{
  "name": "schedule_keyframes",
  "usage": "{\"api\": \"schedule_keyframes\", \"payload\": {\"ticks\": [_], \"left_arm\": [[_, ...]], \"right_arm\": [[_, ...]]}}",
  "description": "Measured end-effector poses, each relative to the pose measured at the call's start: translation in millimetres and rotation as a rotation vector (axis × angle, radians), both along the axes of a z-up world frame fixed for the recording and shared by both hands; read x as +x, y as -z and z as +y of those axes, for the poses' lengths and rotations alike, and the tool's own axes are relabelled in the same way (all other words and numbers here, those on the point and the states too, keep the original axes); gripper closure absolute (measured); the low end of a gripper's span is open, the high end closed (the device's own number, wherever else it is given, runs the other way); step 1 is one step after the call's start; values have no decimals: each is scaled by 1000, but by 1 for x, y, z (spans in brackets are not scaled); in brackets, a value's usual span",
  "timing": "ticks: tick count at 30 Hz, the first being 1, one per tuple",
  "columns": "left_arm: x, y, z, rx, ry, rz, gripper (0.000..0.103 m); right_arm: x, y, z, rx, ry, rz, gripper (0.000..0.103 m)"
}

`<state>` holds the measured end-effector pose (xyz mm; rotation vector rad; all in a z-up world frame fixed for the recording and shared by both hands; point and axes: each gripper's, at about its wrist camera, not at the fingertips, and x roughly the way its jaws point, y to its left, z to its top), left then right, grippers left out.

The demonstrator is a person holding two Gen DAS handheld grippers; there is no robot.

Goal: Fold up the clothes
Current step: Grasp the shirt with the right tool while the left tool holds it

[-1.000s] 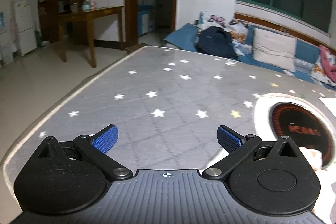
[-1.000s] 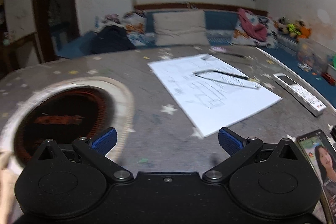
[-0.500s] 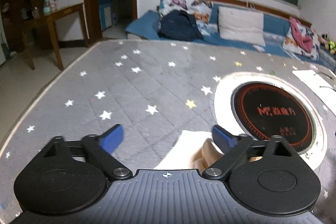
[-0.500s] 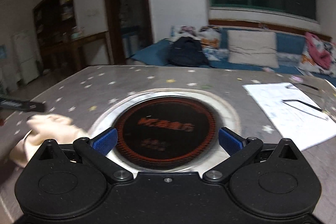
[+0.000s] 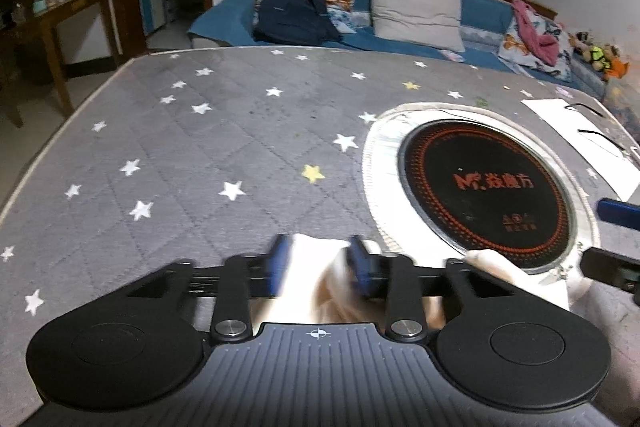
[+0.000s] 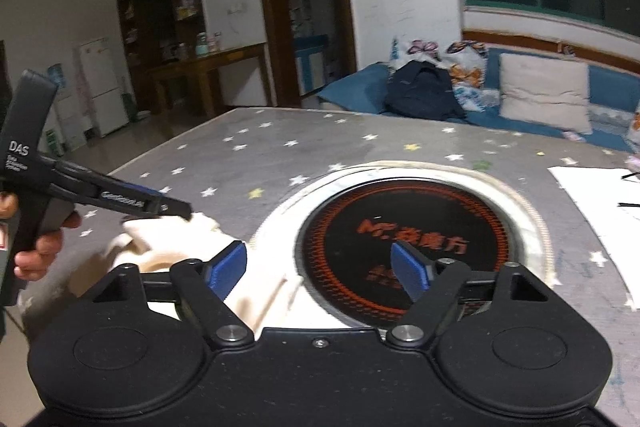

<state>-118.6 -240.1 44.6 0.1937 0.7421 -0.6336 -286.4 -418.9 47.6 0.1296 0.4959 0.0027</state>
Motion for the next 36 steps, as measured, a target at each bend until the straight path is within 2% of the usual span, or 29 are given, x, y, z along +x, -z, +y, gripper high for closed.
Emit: {"api": "schedule_keyframes", "payload": {"ticks": [5,10,16,19,23,25,27,31,36], "left_arm": [[-6,-3,6,-35,8,-8,97],[-23,-19,28,-117,12,-19,98],[-54,-37,61,-159,8,-45,99],[-71,-40,78,-163,5,-53,99],[-89,-41,99,-159,-4,-46,100],[-97,-39,107,-155,-6,-34,100],[-105,-36,115,-145,-2,-24,100],[-115,-27,127,-108,9,-6,101],[-120,-24,135,-83,19,0,100]], "right_arm": [[4,1,8,21,-59,20,38],[3,0,15,50,-113,37,39],[2,3,27,50,-159,65,44],[-2,5,32,55,-190,79,52],[-9,6,43,36,-226,92,71],[-17,5,49,18,-250,100,73],[-25,4,53,4,-280,107,81],[-46,1,64,-38,-365,131,82],[-59,-1,73,-73,-418,168,80]]}}
